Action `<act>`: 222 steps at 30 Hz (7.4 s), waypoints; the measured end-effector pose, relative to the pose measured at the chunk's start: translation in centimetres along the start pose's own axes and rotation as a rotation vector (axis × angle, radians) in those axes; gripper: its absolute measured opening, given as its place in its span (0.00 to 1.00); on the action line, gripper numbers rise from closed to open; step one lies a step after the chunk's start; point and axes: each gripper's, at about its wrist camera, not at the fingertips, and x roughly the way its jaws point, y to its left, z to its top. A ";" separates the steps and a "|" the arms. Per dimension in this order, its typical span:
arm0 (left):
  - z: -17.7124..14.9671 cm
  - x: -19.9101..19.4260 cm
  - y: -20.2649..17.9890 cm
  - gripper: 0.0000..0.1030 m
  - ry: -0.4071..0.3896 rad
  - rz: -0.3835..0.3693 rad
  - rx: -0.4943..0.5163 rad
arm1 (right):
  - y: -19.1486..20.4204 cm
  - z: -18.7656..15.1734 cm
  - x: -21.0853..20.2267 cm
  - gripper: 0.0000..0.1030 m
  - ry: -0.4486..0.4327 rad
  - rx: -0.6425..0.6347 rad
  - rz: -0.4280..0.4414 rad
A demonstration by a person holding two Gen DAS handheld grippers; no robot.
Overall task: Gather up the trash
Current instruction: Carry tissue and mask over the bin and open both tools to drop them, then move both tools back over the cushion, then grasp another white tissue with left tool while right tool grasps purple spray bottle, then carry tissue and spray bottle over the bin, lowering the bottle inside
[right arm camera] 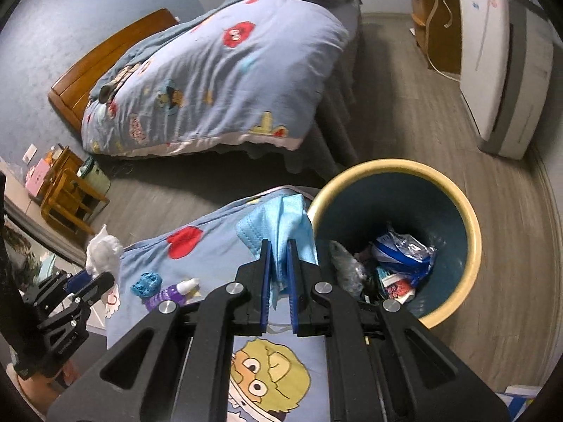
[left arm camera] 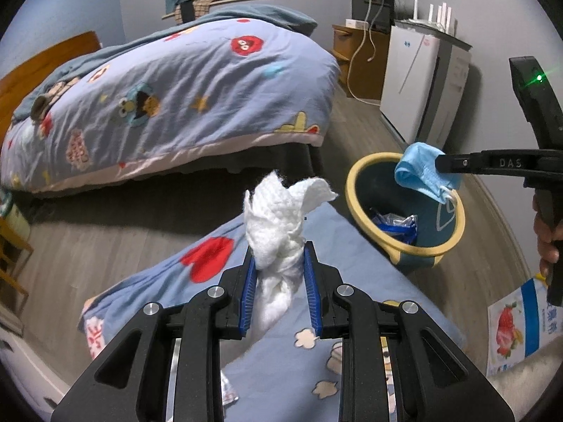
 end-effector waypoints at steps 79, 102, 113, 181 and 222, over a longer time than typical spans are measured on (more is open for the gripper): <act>3.1 10.8 -13.7 0.88 0.042 -0.049 0.128 | -12.3 0.3 0.9 0.94 -0.102 0.294 -0.153; -2.6 -0.3 4.4 0.92 0.044 0.161 -0.105 | -0.6 1.1 3.4 0.94 -0.049 0.027 -0.166; -8.7 -0.3 10.8 0.92 0.139 0.219 -0.193 | 9.6 -1.5 8.4 0.94 0.087 -0.123 -0.095; -15.6 1.4 14.4 0.06 0.237 -0.002 -0.124 | 22.9 -7.1 17.9 0.32 0.272 -0.138 -0.030; -3.5 1.4 3.2 0.06 0.029 0.005 -0.072 | 6.2 0.0 3.3 0.32 -0.018 -0.019 -0.058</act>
